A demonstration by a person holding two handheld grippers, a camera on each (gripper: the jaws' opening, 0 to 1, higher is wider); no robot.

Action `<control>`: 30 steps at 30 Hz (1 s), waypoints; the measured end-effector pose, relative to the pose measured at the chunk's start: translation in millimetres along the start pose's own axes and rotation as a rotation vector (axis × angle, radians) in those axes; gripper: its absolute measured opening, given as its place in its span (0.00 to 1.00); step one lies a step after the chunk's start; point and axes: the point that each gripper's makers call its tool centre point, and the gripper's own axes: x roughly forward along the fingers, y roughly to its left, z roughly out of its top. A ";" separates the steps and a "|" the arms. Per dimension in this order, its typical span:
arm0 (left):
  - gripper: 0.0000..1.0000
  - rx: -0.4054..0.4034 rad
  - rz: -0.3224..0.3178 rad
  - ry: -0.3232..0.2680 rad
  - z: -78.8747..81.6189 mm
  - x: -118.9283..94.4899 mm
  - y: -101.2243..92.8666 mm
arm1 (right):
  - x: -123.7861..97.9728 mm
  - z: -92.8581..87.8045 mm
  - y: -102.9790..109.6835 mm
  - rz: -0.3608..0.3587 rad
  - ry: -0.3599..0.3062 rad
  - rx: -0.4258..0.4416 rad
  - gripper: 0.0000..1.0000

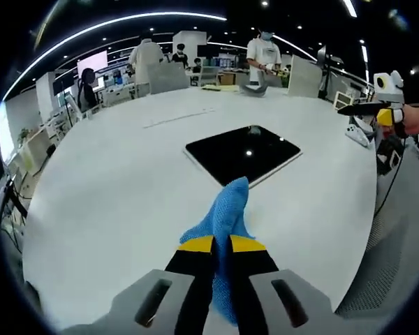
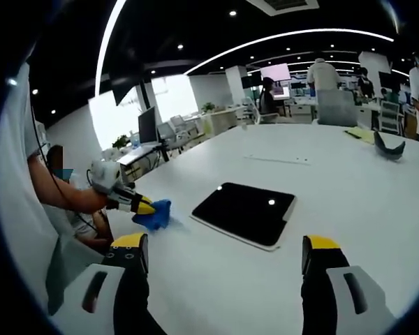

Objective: Wipe the mirror surface with the cleaning cloth until all visible marks leave the cleaned area.

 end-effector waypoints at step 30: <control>0.05 0.068 0.000 -0.088 116.9 87.4 35.4 | 0.2 -2.7 -21.7 -0.052 -0.020 0.032 0.89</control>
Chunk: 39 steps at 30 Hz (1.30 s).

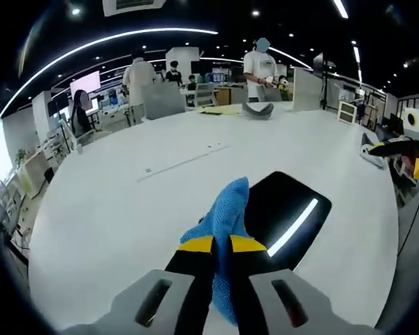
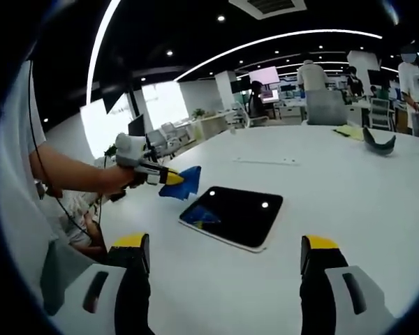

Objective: Wipe the mirror surface with the cleaning cloth until all visible marks leave the cleaned area.

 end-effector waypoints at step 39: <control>0.04 -0.006 -0.017 0.068 -13.3 86.8 25.5 | 11.9 -17.4 -12.3 -0.030 0.068 0.031 0.88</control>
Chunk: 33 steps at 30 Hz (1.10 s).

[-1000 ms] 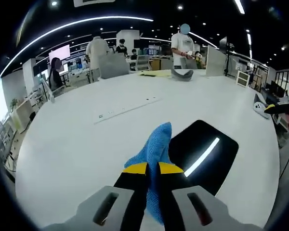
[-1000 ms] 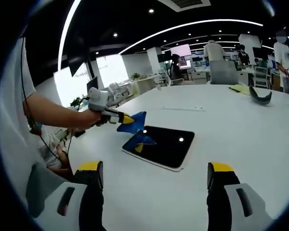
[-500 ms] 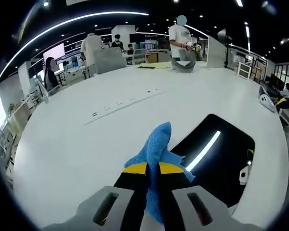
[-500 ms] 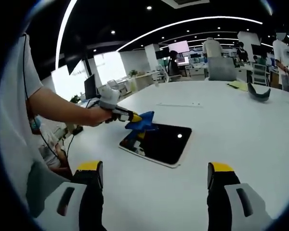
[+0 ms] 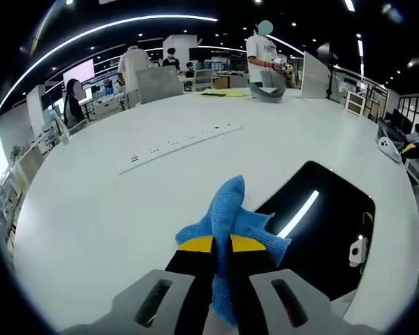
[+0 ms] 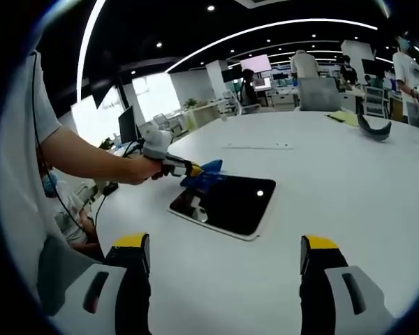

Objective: Wipe the mirror surface with the cleaning cloth until all visible marks leave the cleaned area.

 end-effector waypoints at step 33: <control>0.04 0.019 0.021 0.003 3.2 3.7 -4.5 | -1.0 0.6 -6.0 -0.005 -0.019 0.029 0.91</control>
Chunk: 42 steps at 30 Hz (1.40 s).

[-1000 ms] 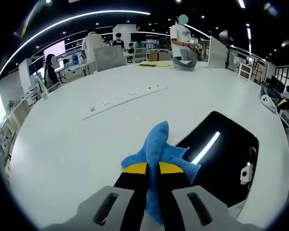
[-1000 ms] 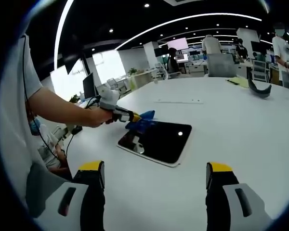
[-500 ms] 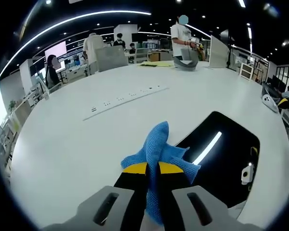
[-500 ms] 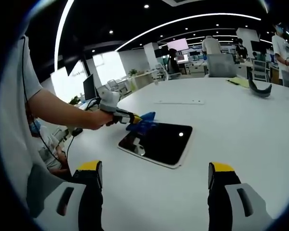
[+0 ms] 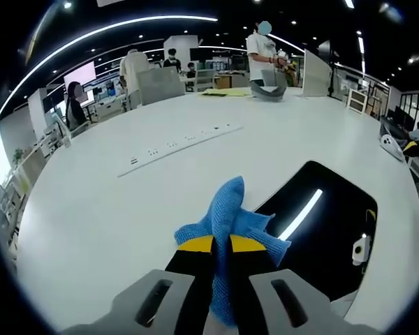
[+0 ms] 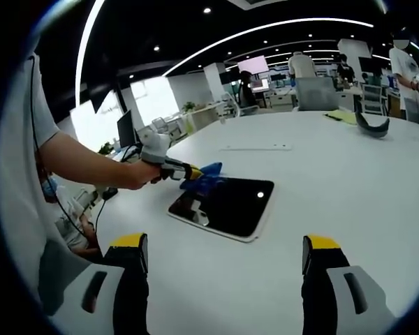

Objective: Wipe the mirror surface with the cleaning cloth until all visible marks leave the cleaned area.

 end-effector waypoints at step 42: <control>0.04 -0.001 -0.050 -0.014 19.1 23.0 -38.8 | -4.4 0.7 -9.0 0.003 -0.014 0.027 0.91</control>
